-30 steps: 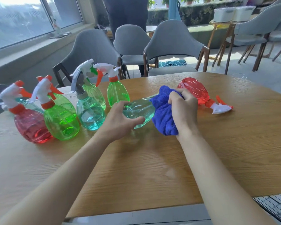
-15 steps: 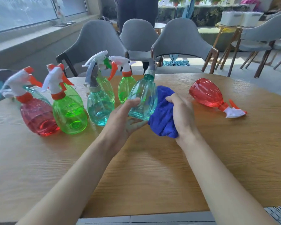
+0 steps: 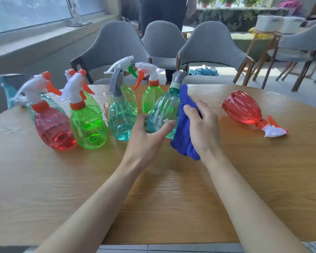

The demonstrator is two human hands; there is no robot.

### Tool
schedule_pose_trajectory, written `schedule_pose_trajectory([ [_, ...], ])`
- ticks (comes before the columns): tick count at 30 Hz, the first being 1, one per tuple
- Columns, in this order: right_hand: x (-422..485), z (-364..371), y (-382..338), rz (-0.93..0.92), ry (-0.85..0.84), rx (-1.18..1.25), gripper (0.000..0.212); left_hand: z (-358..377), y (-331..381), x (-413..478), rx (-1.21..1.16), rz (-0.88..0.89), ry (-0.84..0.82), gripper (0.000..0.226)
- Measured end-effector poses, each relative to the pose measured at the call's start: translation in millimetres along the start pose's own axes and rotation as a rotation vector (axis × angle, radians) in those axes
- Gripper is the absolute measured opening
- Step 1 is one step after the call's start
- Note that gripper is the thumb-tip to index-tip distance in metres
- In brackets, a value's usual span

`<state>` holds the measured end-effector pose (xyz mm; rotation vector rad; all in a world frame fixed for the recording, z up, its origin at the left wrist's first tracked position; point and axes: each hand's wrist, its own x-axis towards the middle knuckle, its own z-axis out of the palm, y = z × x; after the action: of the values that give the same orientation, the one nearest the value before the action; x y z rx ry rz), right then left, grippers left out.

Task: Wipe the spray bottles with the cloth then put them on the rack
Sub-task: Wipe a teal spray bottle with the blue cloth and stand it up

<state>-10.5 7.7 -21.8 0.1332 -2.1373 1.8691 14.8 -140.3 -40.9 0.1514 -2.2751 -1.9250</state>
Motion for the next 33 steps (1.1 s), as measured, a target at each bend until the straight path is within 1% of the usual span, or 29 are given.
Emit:
schedule_pose_trajectory([
  [2, 2, -1, 3, 0.067, 0.047, 0.009, 0.025, 1, 1, -3, 0.128, 0.062, -0.003, 0.066],
  [4, 2, -3, 6, 0.167, 0.050, 0.035, 0.028, 4, 0, -4, 0.197, 0.107, 0.003, 0.063],
  [5, 3, -4, 8, 0.183, 0.047, 0.040, 0.030, 5, -1, -3, 0.209, 0.111, 0.012, 0.063],
  [6, 2, -3, 9, 0.159, 0.045, 0.025, 0.028, 6, -3, -2, 0.219, 0.103, 0.014, 0.065],
  [7, 0, -2, 9, 0.097, 0.041, -0.008, 0.024, 7, -4, -2, 0.228, 0.094, 0.020, 0.067],
  [9, -7, 1, 6, -0.074, 0.018, -0.116, 0.016, 9, -6, 0, 0.257, 0.087, 0.046, 0.073],
  [11, -11, 3, 3, -0.247, 0.010, -0.219, 0.022, 9, -5, -2, 0.280, 0.130, 0.068, 0.072],
  [12, -10, 3, 4, -0.292, 0.018, -0.252, 0.023, 9, -5, -3, 0.288, 0.159, 0.073, 0.071],
  [13, -8, 2, 6, -0.296, 0.031, -0.270, 0.021, 9, -5, -5, 0.306, 0.186, 0.073, 0.072],
  [15, -2, -1, 9, -0.224, 0.066, -0.257, 0.012, 10, -5, -7, 0.359, 0.232, 0.075, 0.074],
  [17, -1, 1, 10, -0.172, 0.061, -0.227, 0.010, 10, -5, -7, 0.387, 0.236, 0.081, 0.073],
  [18, -4, 3, 10, -0.193, 0.041, -0.227, 0.010, 10, -4, -6, 0.375, 0.221, 0.082, 0.073],
  [21, -13, 11, 7, -0.346, -0.047, -0.267, 0.007, 6, -4, -2, 0.255, 0.161, 0.103, 0.077],
  [23, -13, 12, 6, -0.418, -0.077, -0.286, 0.010, 3, -3, -3, 0.194, 0.137, 0.114, 0.075],
  [25, -8, 9, 5, -0.399, -0.047, -0.240, 0.009, 3, 0, -7, 0.167, 0.120, 0.105, 0.071],
  [28, -5, 6, 0, -0.241, 0.014, -0.116, 0.007, 4, 4, -12, 0.141, 0.115, 0.076, 0.068],
  [29, -6, 7, -2, -0.217, 0.015, -0.083, 0.009, 4, 5, -11, 0.125, 0.118, 0.068, 0.068],
  [30, -9, 9, -4, -0.228, 0.010, -0.069, 0.012, 3, 6, -10, 0.106, 0.115, 0.063, 0.067],
  [33, -21, 17, -4, -0.362, -0.026, -0.099, 0.020, 0, 9, -10, 0.066, 0.104, 0.070, 0.064],
])
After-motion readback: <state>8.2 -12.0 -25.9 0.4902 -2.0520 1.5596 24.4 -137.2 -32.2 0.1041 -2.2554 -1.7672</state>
